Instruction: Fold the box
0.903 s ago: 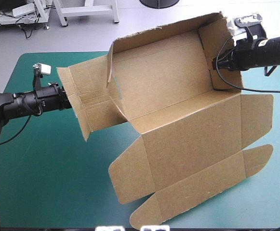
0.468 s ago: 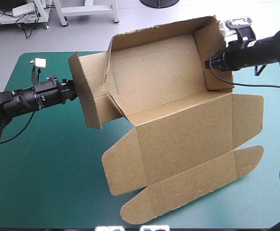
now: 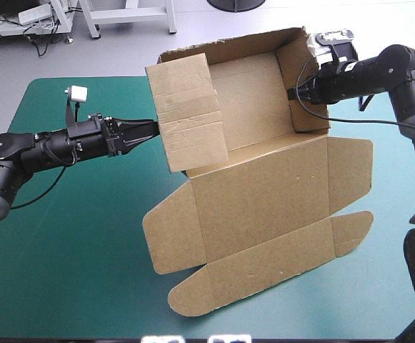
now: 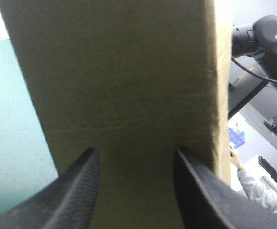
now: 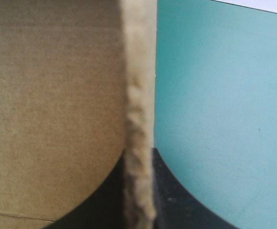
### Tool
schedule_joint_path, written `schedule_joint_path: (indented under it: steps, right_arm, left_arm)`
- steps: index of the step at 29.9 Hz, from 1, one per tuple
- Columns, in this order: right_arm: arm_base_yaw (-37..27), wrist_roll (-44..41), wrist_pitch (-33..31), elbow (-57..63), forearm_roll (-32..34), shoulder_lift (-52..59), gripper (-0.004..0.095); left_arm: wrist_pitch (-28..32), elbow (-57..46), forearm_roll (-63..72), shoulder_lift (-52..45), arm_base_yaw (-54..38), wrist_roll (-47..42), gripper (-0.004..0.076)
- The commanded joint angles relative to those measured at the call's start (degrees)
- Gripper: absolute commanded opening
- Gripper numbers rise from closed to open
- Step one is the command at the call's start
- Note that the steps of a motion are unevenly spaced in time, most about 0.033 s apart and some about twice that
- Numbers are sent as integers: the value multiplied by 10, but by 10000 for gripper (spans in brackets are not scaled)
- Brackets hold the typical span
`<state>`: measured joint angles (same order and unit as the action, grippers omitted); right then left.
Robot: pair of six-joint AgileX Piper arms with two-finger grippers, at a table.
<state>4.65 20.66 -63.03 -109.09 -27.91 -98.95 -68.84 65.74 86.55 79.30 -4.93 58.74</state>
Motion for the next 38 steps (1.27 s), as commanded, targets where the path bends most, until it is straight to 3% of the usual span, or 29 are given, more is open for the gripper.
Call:
schedule_joint_path:
  steps: [1, 11, 20, 28, 38]
  right_arm:
    - [13, -17, 46, -15, -17, 23, -18]
    - [84, -71, 93, -15, 57, 7, -18]
    - [118, -97, 124, -15, 66, 6, -18]
    - [129, -106, 128, -15, 65, 6, -18]
    - [129, -110, 133, -15, 33, 6, -18]
  left_arm:
    - [-59, 21, 62, -18, 4, -5, 447]
    - [-38, 25, 65, -18, 4, -5, 447]
    - [79, 25, -43, -18, 4, -53, 442]
    - [178, 35, -71, -23, 28, -85, 363]
    - [294, 58, -320, -28, 103, -294, 364]
